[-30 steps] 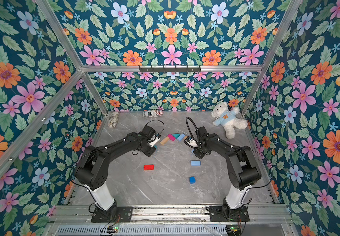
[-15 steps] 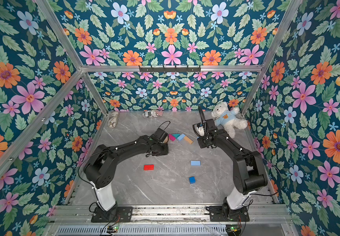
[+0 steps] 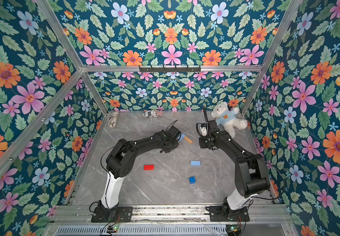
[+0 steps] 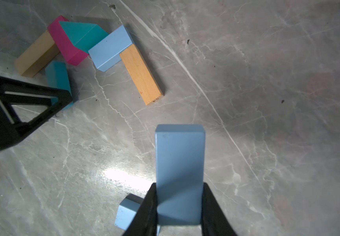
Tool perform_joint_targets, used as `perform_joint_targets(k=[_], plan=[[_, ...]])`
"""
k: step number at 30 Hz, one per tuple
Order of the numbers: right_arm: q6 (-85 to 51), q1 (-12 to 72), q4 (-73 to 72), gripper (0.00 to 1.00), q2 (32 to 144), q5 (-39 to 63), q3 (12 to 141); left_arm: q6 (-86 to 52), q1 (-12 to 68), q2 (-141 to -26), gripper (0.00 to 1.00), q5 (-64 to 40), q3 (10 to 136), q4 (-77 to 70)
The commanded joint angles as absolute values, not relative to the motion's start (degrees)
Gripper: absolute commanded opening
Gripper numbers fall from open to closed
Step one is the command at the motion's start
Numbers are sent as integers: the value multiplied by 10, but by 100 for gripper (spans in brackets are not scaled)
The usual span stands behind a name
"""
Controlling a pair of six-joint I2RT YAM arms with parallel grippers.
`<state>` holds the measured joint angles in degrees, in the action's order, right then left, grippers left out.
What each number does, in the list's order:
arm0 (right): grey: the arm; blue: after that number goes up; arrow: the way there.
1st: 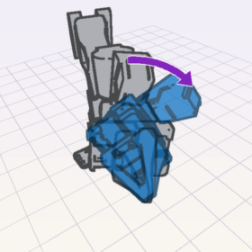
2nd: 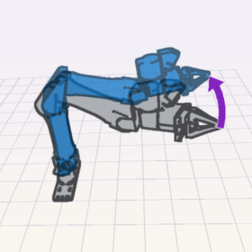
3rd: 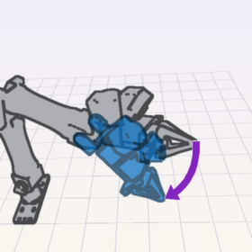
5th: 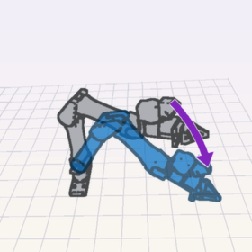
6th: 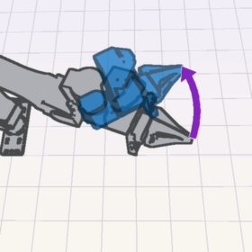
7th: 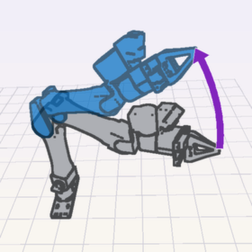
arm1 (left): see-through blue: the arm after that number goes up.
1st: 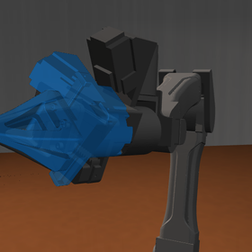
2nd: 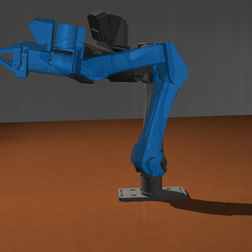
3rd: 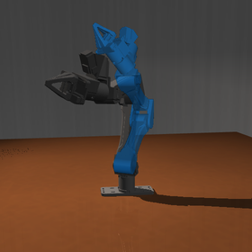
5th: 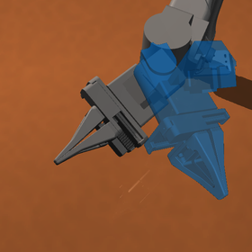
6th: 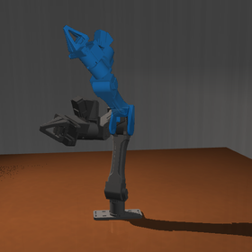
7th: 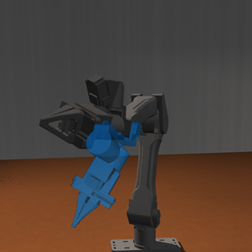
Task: Assemble a heart with building blocks
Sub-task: Assemble the building block at the center of the board.
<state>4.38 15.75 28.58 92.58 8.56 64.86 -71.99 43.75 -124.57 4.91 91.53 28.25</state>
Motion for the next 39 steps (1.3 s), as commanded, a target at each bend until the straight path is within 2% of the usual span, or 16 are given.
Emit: perform_joint_targets(k=[1,7,17,39], plan=[[39,158,280,0,929,98,652,-761,437,-1263,27,64,916,375],[44,158,287,0,943,121,662,-803,437,-1267,23,79,938,427],[49,158,304,0,979,156,689,-848,445,-1282,22,81,979,506],[58,158,308,0,976,163,685,-893,451,-1306,22,83,1003,521]])
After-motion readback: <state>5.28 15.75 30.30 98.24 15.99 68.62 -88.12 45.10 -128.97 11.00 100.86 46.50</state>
